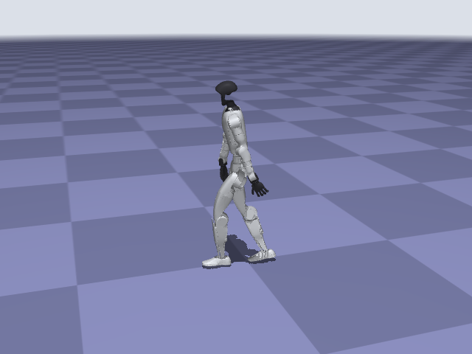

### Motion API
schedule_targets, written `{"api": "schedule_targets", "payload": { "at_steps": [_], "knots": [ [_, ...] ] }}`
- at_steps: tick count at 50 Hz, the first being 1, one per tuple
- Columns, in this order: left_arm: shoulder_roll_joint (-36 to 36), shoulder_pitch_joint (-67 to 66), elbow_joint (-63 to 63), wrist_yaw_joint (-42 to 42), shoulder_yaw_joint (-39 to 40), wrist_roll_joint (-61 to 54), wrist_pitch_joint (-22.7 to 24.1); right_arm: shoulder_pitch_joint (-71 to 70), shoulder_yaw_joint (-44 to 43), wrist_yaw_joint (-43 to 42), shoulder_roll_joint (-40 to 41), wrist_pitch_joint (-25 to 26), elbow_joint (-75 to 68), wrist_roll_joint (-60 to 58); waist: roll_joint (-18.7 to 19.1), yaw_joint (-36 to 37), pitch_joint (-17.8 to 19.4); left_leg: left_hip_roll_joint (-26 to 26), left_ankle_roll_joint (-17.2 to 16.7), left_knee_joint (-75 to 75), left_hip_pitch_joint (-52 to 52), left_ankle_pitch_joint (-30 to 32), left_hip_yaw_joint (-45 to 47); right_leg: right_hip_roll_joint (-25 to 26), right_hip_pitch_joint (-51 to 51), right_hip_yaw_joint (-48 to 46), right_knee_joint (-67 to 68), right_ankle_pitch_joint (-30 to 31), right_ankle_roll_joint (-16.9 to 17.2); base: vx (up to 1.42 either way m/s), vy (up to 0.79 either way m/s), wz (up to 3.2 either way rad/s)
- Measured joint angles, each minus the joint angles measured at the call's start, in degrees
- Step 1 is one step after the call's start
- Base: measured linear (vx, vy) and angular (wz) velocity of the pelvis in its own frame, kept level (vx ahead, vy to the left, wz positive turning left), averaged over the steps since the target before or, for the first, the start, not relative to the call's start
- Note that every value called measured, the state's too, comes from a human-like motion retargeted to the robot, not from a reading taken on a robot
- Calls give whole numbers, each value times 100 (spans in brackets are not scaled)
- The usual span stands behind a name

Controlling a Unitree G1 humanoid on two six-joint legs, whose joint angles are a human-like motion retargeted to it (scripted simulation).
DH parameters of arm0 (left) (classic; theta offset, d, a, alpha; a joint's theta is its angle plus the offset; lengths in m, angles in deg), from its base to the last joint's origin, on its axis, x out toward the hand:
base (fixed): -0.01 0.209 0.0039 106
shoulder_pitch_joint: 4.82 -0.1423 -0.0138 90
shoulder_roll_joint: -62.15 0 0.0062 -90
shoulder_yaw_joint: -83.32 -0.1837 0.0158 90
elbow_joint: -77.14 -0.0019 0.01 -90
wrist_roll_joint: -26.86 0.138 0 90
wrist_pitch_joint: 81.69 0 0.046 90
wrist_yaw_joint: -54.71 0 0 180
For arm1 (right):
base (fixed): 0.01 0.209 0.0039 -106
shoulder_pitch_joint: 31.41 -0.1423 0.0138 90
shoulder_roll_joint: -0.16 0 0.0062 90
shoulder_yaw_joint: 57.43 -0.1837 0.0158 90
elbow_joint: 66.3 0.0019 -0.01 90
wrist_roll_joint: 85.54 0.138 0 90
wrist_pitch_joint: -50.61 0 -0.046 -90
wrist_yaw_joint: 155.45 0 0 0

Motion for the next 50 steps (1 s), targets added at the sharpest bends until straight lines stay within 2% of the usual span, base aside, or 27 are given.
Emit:
{"api": "schedule_targets", "payload": {
  "at_steps": [2,5,8,10,13,15,17,18,20,22,25,28,30,32,33,34,35,39,45,50],
  "knots": [
    [-93,-85,-89,29,52,30,-25,-112,289,26,105,-37,76,-71,-176,188,-130,-15,512,454,-2,-696,66,-231,56,104,155,131,175,65,18,-149],
    [-36,65,-42,176,171,329,-139,-264,583,-101,385,-52,223,118,-221,335,-184,496,530,935,83,-1356,194,-154,152,-243,309,626,215,53,-2,-100],
    [162,288,164,211,-50,282,-35,-236,779,-53,519,-277,409,339,-261,414,-212,690,530,946,319,-1557,204,-231,154,-838,544,1575,365,53,3,-34],
    [313,524,346,171,-140,142,5,-224,888,106,499,-453,586,215,-260,386,-173,725,530,819,529,-1591,126,-291,119,-1118,806,2152,584,39,-1,-15],
    [431,841,690,12,-156,-102,-10,-157,1001,141,329,-528,802,-206,-49,277,-114,888,530,575,952,-1568,154,-276,-135,-1036,1666,2933,1172,43,13,-3],
    [486,1026,952,-72,-170,-334,-14,-117,1041,-12,196,-585,840,-395,231,58,-63,1055,530,453,1211,-1561,51,-98,-474,-886,2666,3084,1221,45,20,27],
    [583,1190,1189,-117,-201,-556,31,-65,946,-250,118,-582,761,-507,510,-90,-59,1246,530,417,1391,-1606,40,-1,-943,-965,3865,2319,1361,43,18,8],
    [645,1284,1296,-137,-224,-641,62,-31,842,-380,97,-544,706,-531,609,-152,-49,1286,530,377,1483,-1626,36,-113,-1182,-1148,4415,1746,1323,38,15,-10],
    [764,1501,1495,-193,-277,-739,101,31,544,-629,60,-443,562,-463,586,-203,-17,1125,530,125,1748,-1612,195,-567,-1605,-1436,5163,771,1029,35,10,-23],
    [860,1658,1679,-271,-384,-778,123,122,192,-794,23,-335,361,-216,517,-249,-4,866,530,-174,1991,-1561,304,-767,-1998,-1535,5141,249,803,33,7,-9],
    [943,1759,1924,-340,-550,-829,161,268,-287,-840,-80,-162,13,218,481,-455,0,500,530,-548,2322,-1519,351,-833,-2512,-1431,4184,-356,593,41,6,22],
    [979,1745,2099,-240,-682,-814,254,452,-666,-993,-239,249,-227,486,485,-681,73,221,530,-622,2633,-1621,392,-592,-2700,-730,2348,-685,133,42,8,35],
    [941,1746,2211,-93,-752,-731,324,567,-926,-1275,-390,510,-335,568,445,-782,163,-59,530,-745,2868,-1596,307,-537,-2656,-83,1216,-196,-268,52,1,46],
    [911,1736,2268,79,-850,-591,355,768,-1125,-1537,-467,563,-459,620,566,-853,257,-106,530,-877,3136,-1568,222,-583,-2503,-21,662,906,-1166,49,9,60],
    [913,1722,2271,185,-912,-517,364,891,-1178,-1607,-499,563,-542,659,643,-896,265,-122,530,-942,3253,-1555,172,-561,-2420,140,618,1322,-1360,59,17,82],
    [908,1690,2270,274,-986,-433,369,1014,-1244,-1614,-524,565,-662,693,735,-924,240,-136,530,-995,3366,-1558,91,-661,-2275,-263,663,1195,-1431,67,25,99],
    [900,1649,2267,355,-1067,-343,372,1136,-1318,-1588,-546,569,-799,724,835,-945,197,-149,530,-1043,3477,-1570,-5,-821,-2100,-947,753,798,-1440,61,25,111],
    [705,1414,2200,444,-1289,-54,427,1474,-1709,-1196,-653,801,-1258,634,1016,-831,141,-327,530,-1076,3639,-1369,-89,-942,-2060,-396,956,830,-1437,42,6,50],
    [405,666,1796,221,-1174,-88,716,1530,-1726,-1145,-817,1081,-1807,689,1260,-978,-32,-249,530,-867,3686,-1103,-10,-998,-1728,-768,849,779,-1426,41,-7,39],
    [28,270,1152,323,-818,9,447,1346,-1701,-1246,-736,935,-1668,963,1072,-834,55,-5,530,121,3549,-782,684,-1095,-1261,-835,592,689,-1212,36,-20,0]
  ]
}}
